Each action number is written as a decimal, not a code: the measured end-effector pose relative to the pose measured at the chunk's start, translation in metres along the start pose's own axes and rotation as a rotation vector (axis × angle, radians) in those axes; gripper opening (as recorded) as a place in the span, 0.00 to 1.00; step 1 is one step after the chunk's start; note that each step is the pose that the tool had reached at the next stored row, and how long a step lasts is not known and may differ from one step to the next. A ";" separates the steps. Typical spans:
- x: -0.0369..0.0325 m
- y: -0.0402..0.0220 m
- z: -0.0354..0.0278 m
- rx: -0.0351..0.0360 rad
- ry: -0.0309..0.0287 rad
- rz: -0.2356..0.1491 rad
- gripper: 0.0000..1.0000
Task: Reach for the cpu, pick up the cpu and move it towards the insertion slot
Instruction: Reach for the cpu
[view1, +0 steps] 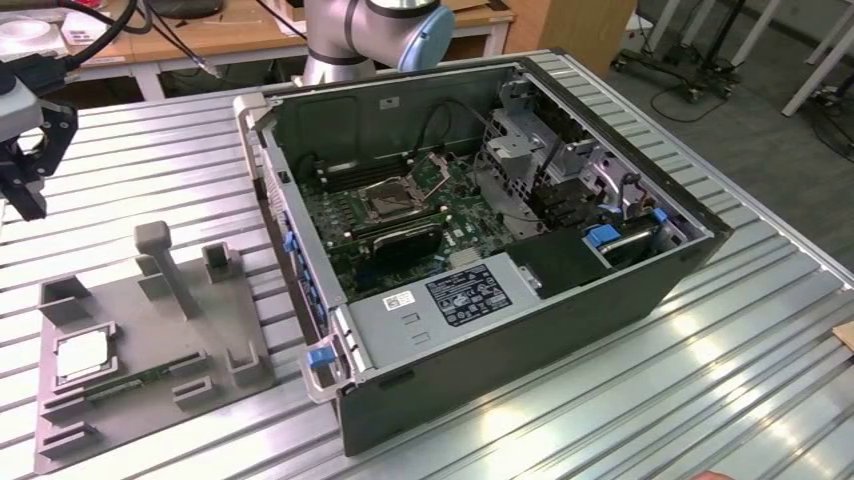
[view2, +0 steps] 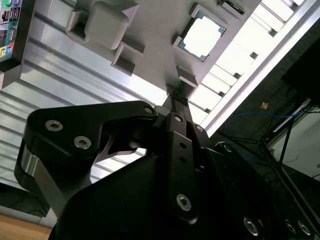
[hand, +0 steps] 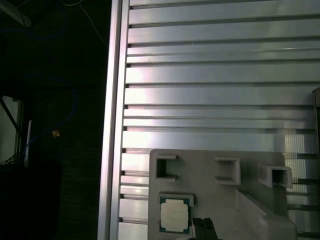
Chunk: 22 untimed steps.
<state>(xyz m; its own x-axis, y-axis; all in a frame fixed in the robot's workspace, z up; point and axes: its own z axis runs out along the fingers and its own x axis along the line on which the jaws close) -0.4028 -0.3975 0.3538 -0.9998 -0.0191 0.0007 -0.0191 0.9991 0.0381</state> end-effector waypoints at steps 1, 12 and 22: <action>0.0000 0.0000 0.0000 0.0000 0.0001 0.000 0.11; 0.0001 -0.0062 -0.0001 0.0000 -0.0001 0.000 0.11; 0.0003 -0.0146 -0.0004 0.0000 -0.0001 0.000 0.11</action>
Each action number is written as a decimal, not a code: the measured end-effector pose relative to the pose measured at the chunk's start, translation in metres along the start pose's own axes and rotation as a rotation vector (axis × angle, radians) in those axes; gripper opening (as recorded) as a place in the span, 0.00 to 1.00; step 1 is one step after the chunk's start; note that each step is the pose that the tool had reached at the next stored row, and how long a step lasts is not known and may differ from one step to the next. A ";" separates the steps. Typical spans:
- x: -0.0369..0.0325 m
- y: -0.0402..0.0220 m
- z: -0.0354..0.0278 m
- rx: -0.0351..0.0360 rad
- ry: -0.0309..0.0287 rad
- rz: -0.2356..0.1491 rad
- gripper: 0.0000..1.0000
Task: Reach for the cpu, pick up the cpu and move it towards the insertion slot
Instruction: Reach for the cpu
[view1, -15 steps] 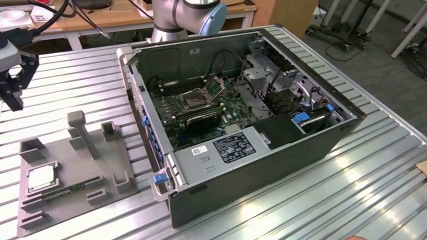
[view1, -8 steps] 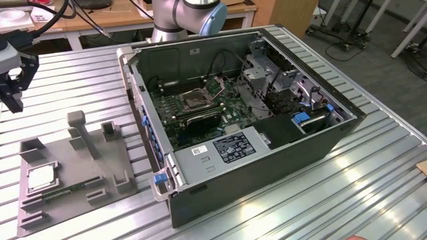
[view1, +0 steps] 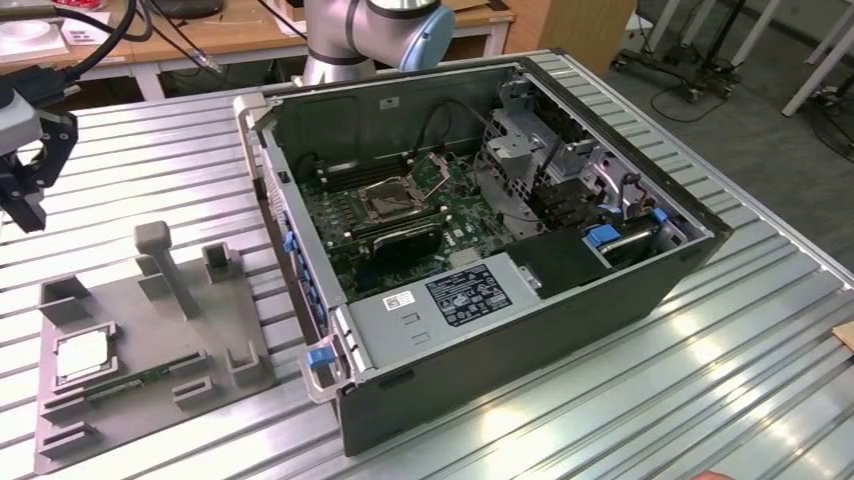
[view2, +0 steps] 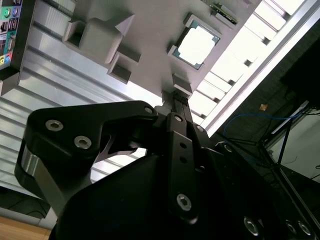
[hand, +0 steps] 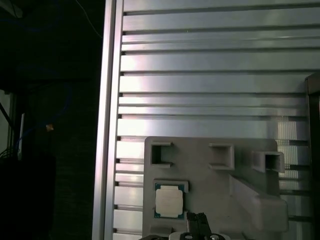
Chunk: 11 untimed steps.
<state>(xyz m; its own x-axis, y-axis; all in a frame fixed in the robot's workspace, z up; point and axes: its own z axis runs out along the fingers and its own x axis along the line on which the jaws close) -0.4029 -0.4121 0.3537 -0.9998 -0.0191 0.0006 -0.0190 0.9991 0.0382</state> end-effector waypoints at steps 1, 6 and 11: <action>0.0000 -0.0002 0.0000 0.0000 0.0000 0.000 0.11; 0.0000 -0.0009 0.0000 0.0000 0.0000 0.000 0.11; 0.0000 -0.0010 0.0000 0.0000 -0.0001 0.000 0.11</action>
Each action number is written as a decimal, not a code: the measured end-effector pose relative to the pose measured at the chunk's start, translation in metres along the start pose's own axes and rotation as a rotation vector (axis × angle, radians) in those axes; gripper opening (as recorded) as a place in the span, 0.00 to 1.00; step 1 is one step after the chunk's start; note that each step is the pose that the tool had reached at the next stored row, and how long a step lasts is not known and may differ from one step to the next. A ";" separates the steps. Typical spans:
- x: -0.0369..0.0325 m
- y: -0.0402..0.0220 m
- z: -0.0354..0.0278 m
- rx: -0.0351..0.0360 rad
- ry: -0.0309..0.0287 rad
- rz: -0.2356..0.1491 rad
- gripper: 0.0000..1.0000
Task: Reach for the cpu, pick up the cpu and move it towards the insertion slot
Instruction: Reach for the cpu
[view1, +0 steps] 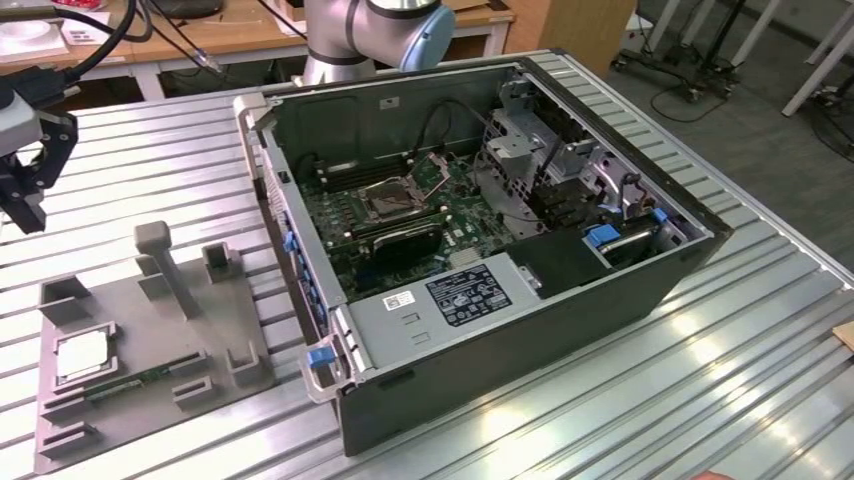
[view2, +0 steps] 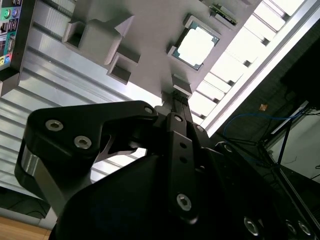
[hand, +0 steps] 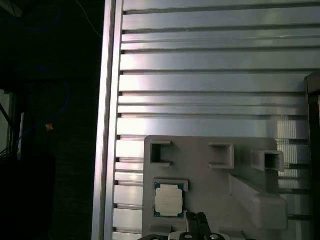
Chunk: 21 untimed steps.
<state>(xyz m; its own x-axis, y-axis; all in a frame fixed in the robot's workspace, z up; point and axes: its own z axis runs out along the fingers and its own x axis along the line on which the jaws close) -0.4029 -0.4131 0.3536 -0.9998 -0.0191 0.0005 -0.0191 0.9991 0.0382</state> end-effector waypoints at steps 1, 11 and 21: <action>0.0000 0.0000 0.0000 0.0000 0.0000 0.000 0.11; 0.0003 -0.0080 0.0000 0.0000 0.0001 0.000 0.11; 0.0072 -0.0138 0.0032 0.0000 0.0000 0.000 0.11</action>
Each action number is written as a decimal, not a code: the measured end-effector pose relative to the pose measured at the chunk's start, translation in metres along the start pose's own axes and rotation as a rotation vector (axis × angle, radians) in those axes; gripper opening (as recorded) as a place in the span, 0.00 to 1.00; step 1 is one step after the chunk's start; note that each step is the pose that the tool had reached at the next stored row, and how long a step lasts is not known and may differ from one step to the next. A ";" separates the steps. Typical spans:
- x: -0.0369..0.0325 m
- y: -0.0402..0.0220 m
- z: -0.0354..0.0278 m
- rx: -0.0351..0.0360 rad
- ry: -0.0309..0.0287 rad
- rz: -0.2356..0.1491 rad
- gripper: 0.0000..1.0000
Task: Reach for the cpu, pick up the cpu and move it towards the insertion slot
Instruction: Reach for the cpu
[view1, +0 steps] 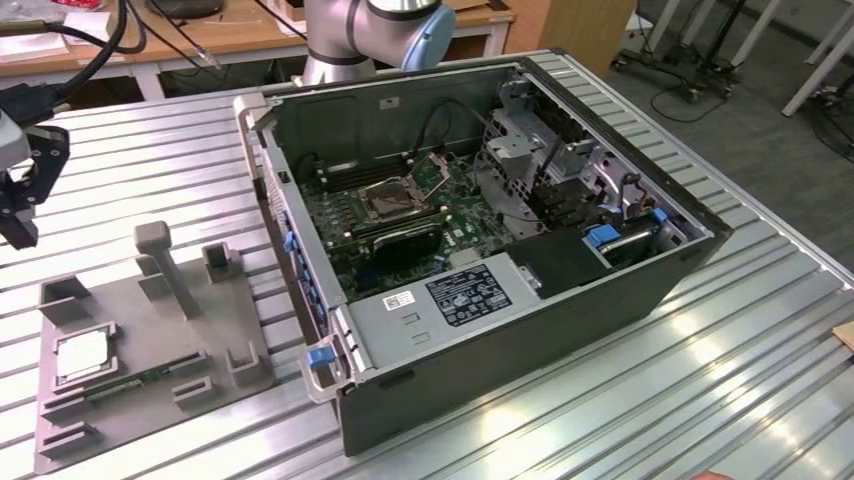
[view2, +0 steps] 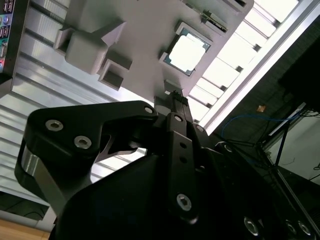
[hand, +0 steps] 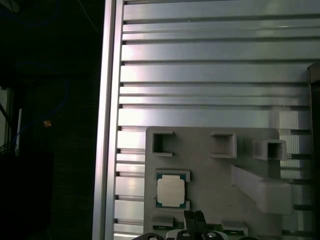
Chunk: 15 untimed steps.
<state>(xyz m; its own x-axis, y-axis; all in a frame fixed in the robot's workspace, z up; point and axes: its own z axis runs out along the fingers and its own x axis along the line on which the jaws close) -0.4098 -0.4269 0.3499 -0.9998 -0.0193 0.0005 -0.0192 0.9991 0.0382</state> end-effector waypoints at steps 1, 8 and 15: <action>0.0005 -0.0005 0.0009 -0.0001 -0.0001 0.000 0.11; 0.0022 -0.0028 0.0045 0.0000 0.0000 0.000 0.11; 0.0025 -0.0034 0.0047 0.0000 0.0000 0.000 0.11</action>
<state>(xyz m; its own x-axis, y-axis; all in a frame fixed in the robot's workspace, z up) -0.4122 -0.4303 0.3452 -0.9998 -0.0191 0.0004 -0.0190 0.9991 0.0383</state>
